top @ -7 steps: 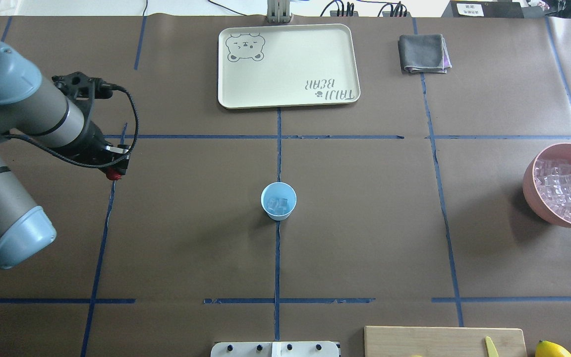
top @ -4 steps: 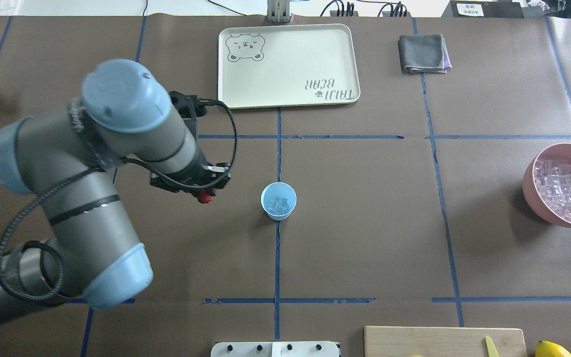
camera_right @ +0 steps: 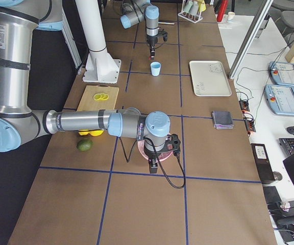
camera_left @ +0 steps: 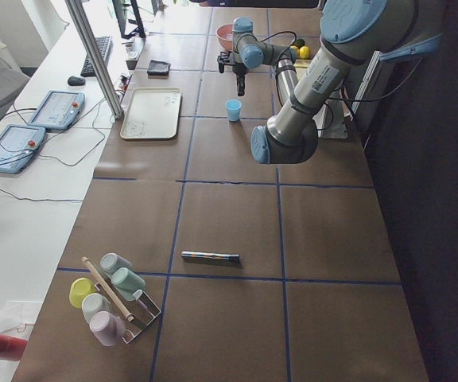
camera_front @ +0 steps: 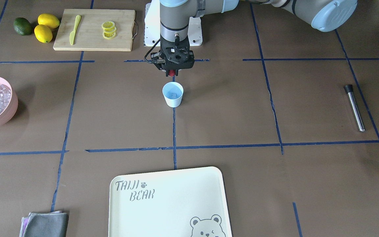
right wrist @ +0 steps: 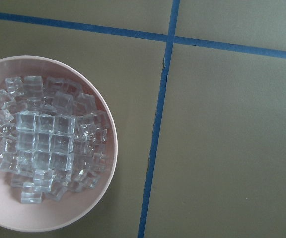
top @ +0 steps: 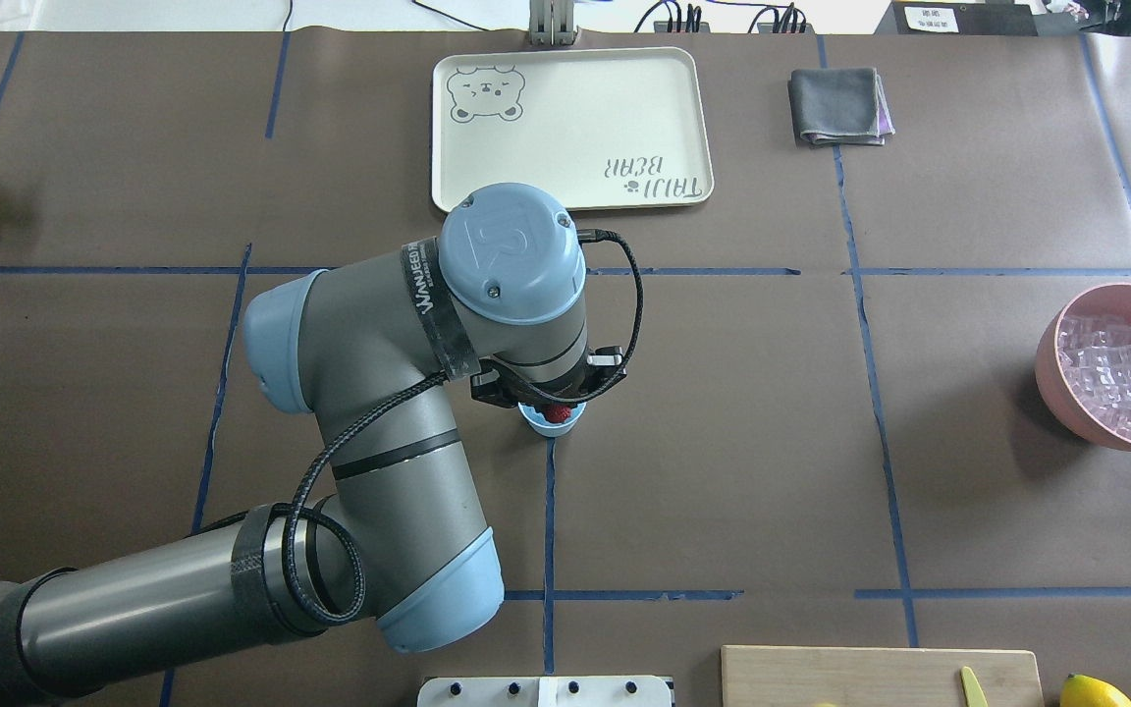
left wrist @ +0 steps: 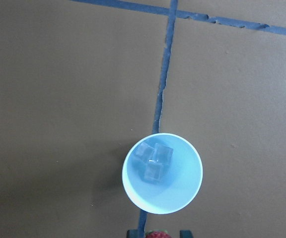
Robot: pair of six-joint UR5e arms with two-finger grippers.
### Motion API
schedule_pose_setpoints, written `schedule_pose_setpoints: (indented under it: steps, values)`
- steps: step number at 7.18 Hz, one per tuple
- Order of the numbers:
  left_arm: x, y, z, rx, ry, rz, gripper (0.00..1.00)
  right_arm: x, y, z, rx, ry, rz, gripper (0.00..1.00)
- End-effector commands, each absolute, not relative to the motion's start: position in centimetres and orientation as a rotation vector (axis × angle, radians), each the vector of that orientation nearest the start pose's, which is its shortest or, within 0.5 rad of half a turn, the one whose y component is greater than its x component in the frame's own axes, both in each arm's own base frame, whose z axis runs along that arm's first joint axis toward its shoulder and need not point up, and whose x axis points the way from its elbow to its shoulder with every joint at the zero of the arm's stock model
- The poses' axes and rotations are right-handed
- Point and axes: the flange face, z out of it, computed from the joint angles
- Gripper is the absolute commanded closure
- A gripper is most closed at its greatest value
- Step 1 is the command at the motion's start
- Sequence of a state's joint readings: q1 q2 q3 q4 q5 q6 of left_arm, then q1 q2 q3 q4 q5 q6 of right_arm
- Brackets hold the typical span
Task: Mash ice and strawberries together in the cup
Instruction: 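Carry the strawberry with the left gripper over the blue cup, then open the left gripper to drop the strawberry into the cup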
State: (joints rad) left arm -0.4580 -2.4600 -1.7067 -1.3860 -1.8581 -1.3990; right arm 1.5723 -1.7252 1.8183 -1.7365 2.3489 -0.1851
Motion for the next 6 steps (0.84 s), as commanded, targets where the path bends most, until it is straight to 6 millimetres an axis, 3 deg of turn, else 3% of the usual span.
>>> schedule_pose_setpoints:
  steps: [1,3,4,5,6]
  values:
    - [56.33,-40.25,8.98,0.058,0.875,-0.169,0.99,6.41,-41.91,62.45,0.003,-0.781,-0.146,0.0]
    - [56.82,-40.37,9.47,0.055,0.868,-0.169,0.97,6.41,-41.69,62.64,-0.001,-0.782,-0.146,0.0]
    - [56.72,-40.44,9.42,0.055,0.87,-0.172,0.86,6.41,-41.69,62.64,-0.001,-0.782,-0.146,0.0]
    - [56.59,-40.61,9.42,0.058,0.869,-0.172,0.3,6.41,-41.69,62.64,-0.001,-0.782,-0.146,0.0]
    - [56.47,-40.57,9.47,0.07,0.869,-0.151,0.0,6.41,-41.69,62.64,-0.001,-0.782,-0.146,0.0]
